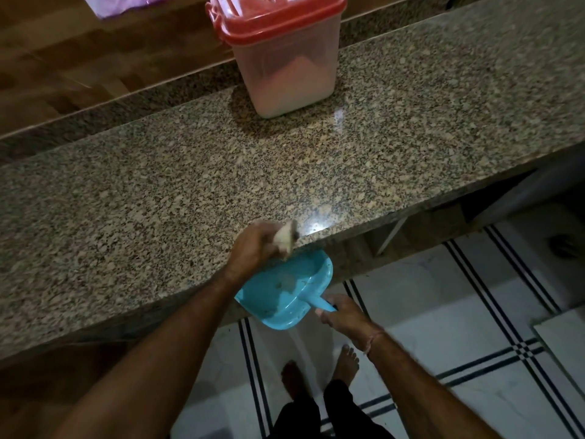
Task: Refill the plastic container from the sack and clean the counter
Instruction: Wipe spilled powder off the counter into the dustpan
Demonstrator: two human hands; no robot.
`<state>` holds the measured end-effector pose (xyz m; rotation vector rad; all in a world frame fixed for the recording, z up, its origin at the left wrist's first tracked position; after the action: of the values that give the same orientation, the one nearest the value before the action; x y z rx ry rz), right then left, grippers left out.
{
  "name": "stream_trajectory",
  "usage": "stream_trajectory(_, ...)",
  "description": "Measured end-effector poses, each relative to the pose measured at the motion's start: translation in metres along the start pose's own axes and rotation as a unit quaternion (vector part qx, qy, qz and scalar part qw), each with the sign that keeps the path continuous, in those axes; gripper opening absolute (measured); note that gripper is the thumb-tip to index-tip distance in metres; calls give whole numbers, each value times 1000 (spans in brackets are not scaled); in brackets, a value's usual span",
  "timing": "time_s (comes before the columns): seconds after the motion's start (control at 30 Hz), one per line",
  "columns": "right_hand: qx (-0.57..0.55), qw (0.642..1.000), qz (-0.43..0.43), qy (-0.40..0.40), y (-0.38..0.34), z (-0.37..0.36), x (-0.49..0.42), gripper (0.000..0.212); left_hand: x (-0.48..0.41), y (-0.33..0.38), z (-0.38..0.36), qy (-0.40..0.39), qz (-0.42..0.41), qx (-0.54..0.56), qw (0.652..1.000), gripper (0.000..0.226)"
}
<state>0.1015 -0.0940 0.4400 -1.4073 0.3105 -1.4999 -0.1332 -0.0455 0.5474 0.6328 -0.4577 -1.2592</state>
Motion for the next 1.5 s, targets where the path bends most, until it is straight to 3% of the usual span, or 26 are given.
stream_trajectory(0.13,-5,1000,0,4,2,-2,2,12,1,-5,-9,-44,-81,-114,989,51)
stream_trajectory(0.27,-9,1000,-2,9,4,-5,3,11,-10,-6,-12,-62,-90,-189,976,48)
stream_trajectory(0.37,-12,1000,-8,16,8,-9,5,10,-23,-8,-19,-73,-37,-194,978,37)
stream_trajectory(0.63,1,999,-40,30,21,-16,24,26,58,-22,-21,62,-46,-147,986,23)
stream_trajectory(0.8,24,999,-26,-6,16,-26,36,21,90,-44,-11,103,84,-105,986,25)
stream_trajectory(0.97,67,997,16,-37,6,-45,44,12,131,-62,14,158,234,2,959,26)
stream_trajectory(1.07,114,988,31,-95,4,-60,44,8,177,-73,28,217,351,88,907,28)
stream_trajectory(1.17,191,967,65,-157,8,-85,47,18,238,-99,31,287,460,142,828,44)
stream_trajectory(1.23,244,946,90,-193,12,-102,52,22,281,-114,28,336,514,189,766,36)
stream_trajectory(1.4,325,889,146,-290,23,-162,89,17,394,-137,22,435,590,270,624,46)
stream_trajectory(1.5,356,852,157,-351,34,-202,124,18,466,-146,22,456,634,229,581,54)
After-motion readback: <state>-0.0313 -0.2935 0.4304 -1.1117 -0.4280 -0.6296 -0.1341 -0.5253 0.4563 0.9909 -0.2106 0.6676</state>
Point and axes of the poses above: each hand's wrist, its own x-axis away from the middle knuckle, its own z-axis out of the back of the hand, y = z × x, the point moved 2 cm from there along -x, towards the middle knuckle, and after that the axes turned 13 degrees about y, right-handed, at the moved point
